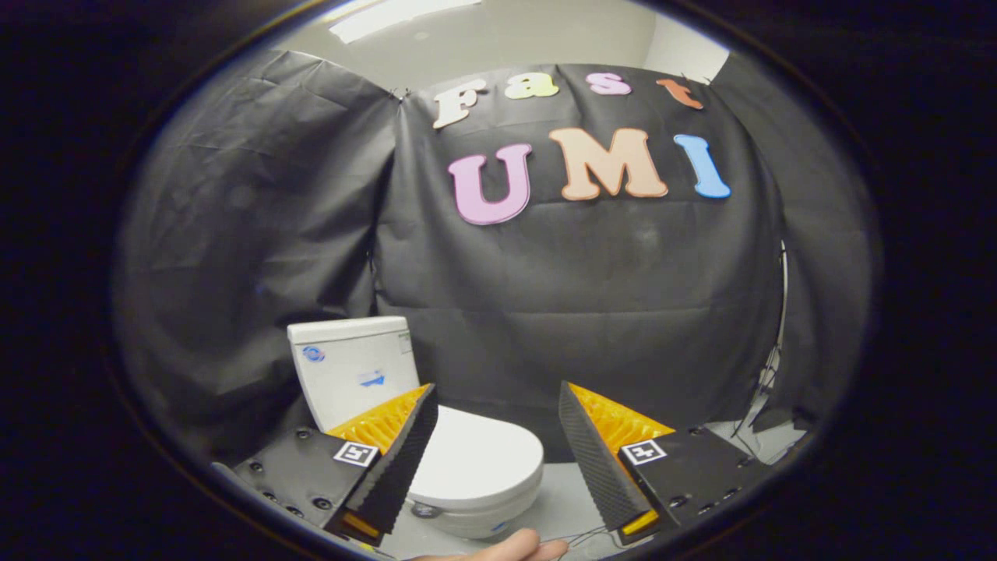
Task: Open the toilet lid.
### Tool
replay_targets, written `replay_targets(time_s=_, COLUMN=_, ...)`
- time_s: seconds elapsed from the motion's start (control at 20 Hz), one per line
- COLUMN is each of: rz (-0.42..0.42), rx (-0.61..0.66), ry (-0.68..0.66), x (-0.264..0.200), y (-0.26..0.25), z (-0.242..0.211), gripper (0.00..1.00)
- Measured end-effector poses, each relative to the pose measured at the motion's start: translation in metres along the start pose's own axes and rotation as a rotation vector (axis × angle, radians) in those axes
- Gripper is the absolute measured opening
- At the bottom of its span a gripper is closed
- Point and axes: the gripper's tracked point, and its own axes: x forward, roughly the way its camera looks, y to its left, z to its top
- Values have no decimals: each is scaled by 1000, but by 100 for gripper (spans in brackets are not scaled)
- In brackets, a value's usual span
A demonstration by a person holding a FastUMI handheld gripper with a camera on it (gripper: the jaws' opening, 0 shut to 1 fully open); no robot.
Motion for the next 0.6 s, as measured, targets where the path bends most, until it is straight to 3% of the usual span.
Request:
replay_targets(time_s=0.25, rz=-14, rx=17, ry=14, x=-18, y=22, z=-18, gripper=97)
replay_targets(time_s=0.6, rz=-22, rx=3, ry=-24, x=-32, y=36, z=-8, gripper=97)
